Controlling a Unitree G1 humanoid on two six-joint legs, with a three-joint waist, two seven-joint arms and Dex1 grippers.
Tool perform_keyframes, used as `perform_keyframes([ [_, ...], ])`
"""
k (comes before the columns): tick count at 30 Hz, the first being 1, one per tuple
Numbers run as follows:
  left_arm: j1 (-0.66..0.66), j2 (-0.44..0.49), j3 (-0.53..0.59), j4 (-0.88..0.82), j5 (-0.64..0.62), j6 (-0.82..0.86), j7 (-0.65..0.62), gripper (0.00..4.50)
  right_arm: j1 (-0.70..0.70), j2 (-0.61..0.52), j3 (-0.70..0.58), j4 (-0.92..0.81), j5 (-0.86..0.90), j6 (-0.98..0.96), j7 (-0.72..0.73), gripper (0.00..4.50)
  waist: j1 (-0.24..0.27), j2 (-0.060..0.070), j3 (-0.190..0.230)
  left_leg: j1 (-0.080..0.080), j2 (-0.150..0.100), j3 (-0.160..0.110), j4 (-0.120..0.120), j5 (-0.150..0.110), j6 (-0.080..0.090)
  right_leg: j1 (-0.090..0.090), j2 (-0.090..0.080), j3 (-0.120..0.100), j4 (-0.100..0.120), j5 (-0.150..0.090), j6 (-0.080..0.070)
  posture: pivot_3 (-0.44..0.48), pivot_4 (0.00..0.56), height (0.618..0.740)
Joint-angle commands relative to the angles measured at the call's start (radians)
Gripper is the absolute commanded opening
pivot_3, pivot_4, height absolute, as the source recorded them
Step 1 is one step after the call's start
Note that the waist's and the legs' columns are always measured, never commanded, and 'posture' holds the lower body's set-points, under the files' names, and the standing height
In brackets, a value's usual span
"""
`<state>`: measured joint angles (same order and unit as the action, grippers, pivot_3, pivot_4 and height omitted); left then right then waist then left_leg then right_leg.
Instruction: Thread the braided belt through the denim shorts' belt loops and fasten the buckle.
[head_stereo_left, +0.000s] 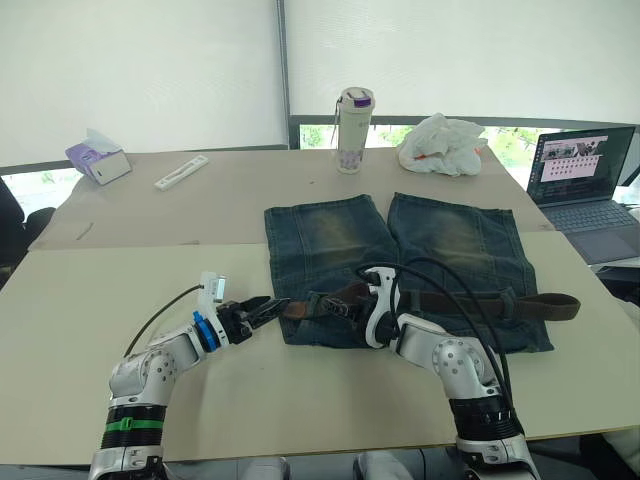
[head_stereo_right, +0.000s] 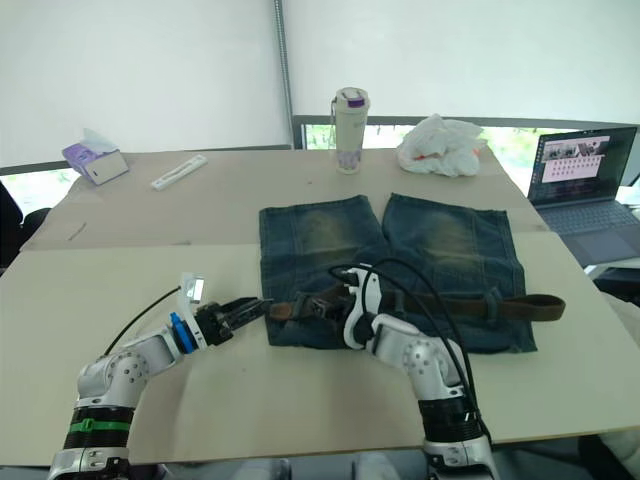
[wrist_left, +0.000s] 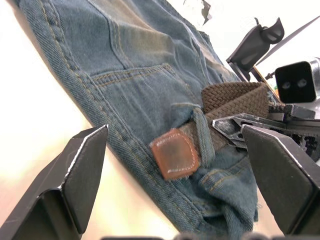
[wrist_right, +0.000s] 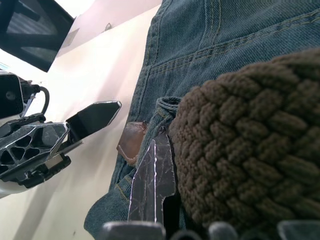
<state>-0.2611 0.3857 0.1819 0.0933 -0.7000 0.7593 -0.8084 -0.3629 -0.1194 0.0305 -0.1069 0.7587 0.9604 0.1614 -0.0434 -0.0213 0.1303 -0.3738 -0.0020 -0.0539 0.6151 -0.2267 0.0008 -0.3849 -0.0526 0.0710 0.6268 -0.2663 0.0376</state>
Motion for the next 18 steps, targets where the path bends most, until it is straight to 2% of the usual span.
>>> perform_keyframes([
  [1,-0.002,-0.002,-0.019,-0.026,-0.009,0.012,-0.013,4.47,-0.007,0.024,0.019,0.051,-0.059,-0.03,0.005,0.0,-0.003,0.0,0.0,0.0,0.0,0.0,0.0,0.0,0.0,0.0,0.0,0.0,0.0,0.0,0.0,0.0,0.15,0.74],
  [8,-0.029,-0.032,-0.007,0.021,-0.044,0.062,0.005,4.47,0.0,0.043,0.026,0.05,-0.108,-0.057,0.042,0.0,-0.004,0.0,0.0,0.001,0.001,0.0,0.0,0.0,0.0,0.0,0.001,0.0,0.001,0.001,-0.001,0.0,0.15,0.74],
  [14,-0.136,-0.057,0.029,0.133,-0.091,0.184,0.033,4.47,-0.001,0.043,0.03,0.038,-0.131,-0.077,0.089,0.0,-0.001,0.0,0.0,0.001,0.0,0.0,0.0,0.0,0.0,0.0,0.0,0.0,0.0,0.0,-0.001,0.0,0.15,0.74],
  [18,-0.179,-0.01,-0.035,0.193,-0.03,0.219,0.002,4.47,-0.002,0.054,0.025,0.029,-0.141,-0.08,0.098,0.0,-0.002,0.0,0.0,0.001,-0.001,0.0,0.0,0.0,0.0,0.0,0.001,0.0,0.001,0.0,-0.001,0.0,0.15,0.74],
])
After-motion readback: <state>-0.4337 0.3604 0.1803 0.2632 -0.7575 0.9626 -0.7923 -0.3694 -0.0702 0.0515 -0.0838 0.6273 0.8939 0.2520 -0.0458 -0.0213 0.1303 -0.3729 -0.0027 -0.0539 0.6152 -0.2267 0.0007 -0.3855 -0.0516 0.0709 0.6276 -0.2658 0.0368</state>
